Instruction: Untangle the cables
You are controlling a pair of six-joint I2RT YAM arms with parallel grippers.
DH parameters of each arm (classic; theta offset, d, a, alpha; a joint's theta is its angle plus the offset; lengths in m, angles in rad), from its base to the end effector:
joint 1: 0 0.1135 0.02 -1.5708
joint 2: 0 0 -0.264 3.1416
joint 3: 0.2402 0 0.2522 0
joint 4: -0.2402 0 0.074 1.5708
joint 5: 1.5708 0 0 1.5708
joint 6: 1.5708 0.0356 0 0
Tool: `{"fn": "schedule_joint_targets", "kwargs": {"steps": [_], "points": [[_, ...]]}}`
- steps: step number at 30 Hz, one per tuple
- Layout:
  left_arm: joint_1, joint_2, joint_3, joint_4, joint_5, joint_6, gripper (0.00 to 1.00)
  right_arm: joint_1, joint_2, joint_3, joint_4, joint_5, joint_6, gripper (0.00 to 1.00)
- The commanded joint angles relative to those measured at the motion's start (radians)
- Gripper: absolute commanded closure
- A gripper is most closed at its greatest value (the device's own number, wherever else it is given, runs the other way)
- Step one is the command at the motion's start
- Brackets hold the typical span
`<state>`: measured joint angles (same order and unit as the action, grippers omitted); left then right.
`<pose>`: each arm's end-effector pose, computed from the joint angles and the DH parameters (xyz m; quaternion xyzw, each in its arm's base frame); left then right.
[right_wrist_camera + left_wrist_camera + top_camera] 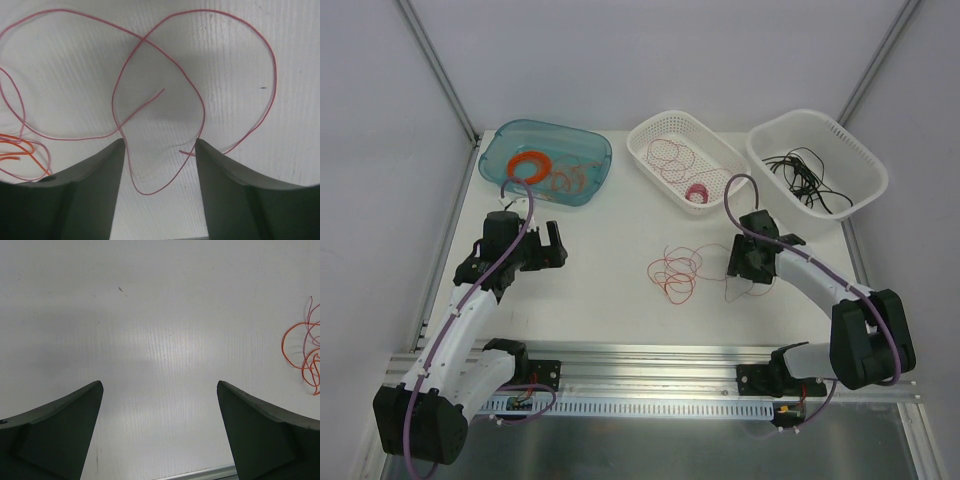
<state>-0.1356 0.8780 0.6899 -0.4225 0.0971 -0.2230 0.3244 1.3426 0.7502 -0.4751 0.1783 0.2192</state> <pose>0.1907 -0.0295 0.2670 -0.0163 0.8860 -0.1246 0.4463 0.2386 0.0736 0.1881 -0.0286 0.9645 -0.0165 0.2621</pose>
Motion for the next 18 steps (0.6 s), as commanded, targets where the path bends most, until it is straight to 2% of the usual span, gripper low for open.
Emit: {"fn": "schedule_joint_targets", "kwargs": {"steps": [1,7,18], "points": [[0.005,0.006,0.019,0.031,0.01,0.017,0.01,-0.002,-0.04,0.058,0.01,0.012,0.043,0.34],[0.005,0.009,0.019,0.031,0.012,0.017,0.01,0.015,-0.001,0.089,-0.005,0.045,0.114,0.2],[0.005,0.003,0.016,0.031,0.015,0.02,0.01,0.041,0.108,0.112,-0.063,0.179,0.33,0.06]]}}
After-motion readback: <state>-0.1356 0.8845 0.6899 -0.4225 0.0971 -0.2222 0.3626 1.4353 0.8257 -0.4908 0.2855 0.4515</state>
